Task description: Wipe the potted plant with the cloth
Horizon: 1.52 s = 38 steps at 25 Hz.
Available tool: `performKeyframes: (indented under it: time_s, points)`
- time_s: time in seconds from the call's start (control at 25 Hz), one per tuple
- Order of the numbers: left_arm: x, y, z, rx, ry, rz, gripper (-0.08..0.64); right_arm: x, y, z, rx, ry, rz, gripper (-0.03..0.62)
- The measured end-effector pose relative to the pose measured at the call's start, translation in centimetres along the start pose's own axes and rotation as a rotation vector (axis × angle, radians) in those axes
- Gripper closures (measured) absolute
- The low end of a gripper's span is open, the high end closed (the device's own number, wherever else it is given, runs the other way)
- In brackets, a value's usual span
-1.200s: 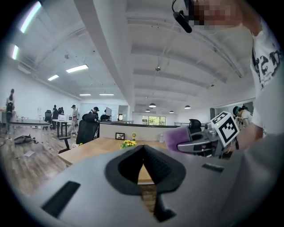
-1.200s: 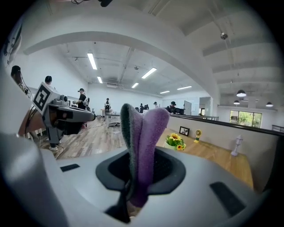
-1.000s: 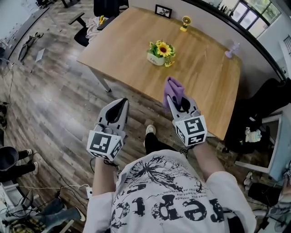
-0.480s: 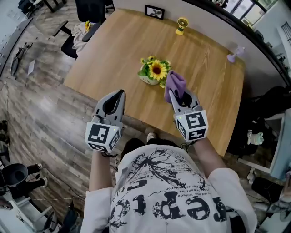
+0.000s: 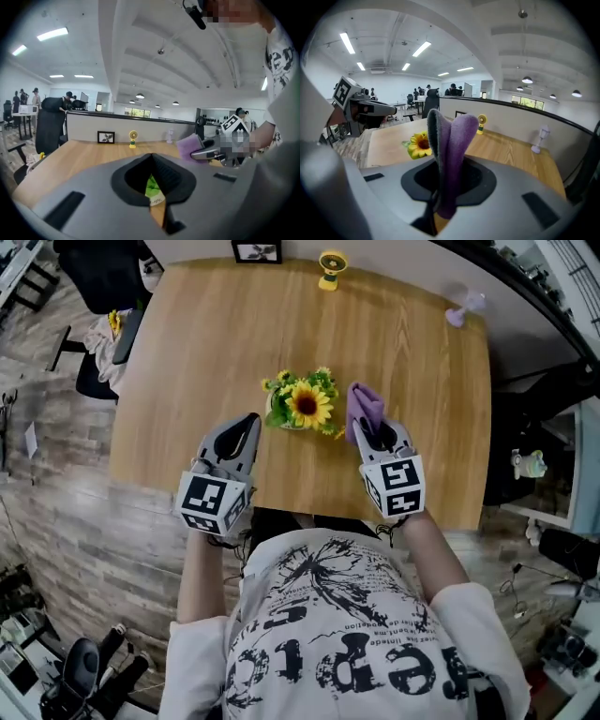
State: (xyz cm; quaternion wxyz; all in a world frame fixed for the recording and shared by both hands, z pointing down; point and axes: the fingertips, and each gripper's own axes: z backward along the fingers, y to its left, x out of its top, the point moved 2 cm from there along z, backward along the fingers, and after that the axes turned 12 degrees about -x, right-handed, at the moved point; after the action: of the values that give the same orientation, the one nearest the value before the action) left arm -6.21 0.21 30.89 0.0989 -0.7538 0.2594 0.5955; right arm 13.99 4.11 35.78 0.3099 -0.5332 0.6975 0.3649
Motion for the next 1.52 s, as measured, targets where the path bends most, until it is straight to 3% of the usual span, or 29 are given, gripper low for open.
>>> performKeyframes:
  time_s: [0.28, 0.76, 0.92, 1.08, 1.24, 1.52]
  points:
    - [-5.1, 4.1, -4.0, -0.191, 0.161, 0.027, 0.557, -4.5, 1.5, -3.5, -0.085, 0.169, -0.073, 0.522]
    - [-11.0, 4.8, -8.8, -0.465, 0.279, -0.016, 0.557, -8.9, 4.3, -8.7, -0.095, 0.302, -0.117, 0.522]
    - [-11.3, 4.9, -9.0, -0.499, 0.270, -0.039, 0.557, -9.2, 5.9, -9.5, -0.089, 0.306, -0.118, 0.522]
    - [-11.2, 4.5, -8.8, -0.515, 0.276, -0.114, 0.557, -9.2, 7.3, -9.8, -0.084, 0.319, -0.161, 0.522]
    - [-11.4, 4.7, -8.8, -0.547, 0.277, -0.092, 0.557, -9.2, 7.9, -10.1, -0.076, 0.341, -0.155, 0.522]
    - [-11.3, 4.6, -8.8, -0.574, 0.251, -0.152, 0.557, -9.5, 9.2, -8.8, -0.083, 0.389, -0.215, 0.522]
